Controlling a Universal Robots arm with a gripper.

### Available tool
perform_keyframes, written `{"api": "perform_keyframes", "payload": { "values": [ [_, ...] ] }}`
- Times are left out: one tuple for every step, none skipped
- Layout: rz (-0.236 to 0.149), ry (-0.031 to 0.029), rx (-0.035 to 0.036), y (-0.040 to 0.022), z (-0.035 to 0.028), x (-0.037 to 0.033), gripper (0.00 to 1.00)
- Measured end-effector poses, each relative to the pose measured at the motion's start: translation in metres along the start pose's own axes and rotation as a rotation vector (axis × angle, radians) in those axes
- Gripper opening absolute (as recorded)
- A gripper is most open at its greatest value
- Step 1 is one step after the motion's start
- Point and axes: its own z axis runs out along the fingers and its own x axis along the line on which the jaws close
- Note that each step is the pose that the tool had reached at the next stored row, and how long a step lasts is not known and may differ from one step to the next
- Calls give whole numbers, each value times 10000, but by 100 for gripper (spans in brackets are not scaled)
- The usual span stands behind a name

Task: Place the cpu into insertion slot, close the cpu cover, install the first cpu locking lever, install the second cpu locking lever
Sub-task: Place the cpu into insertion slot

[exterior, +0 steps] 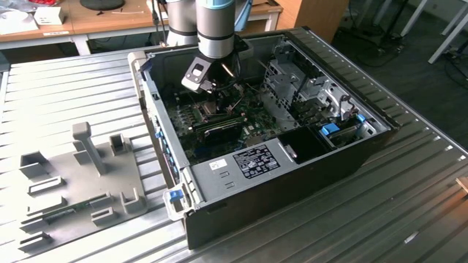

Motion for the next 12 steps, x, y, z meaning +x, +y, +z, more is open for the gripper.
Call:
{"api": "perform_keyframes", "payload": {
  "values": [
    [0,-1,1,0,0,0,54],
    [0,2,-1,0,3,0,54],
    [0,4,-2,0,7,1,54],
    [0,3,-2,0,12,1,54],
    [0,1,0,-1,16,0,54],
    [-1,2,-1,-1,22,0,54],
    [-1,0,-1,-1,25,0,54],
    [-1,0,0,-2,29,0,54],
    [0,1,-1,-2,34,0,54],
    [-1,1,0,-2,38,0,54],
    [0,0,0,-3,41,0,54],
    [0,-1,0,-3,44,-1,54]
  ]
}}
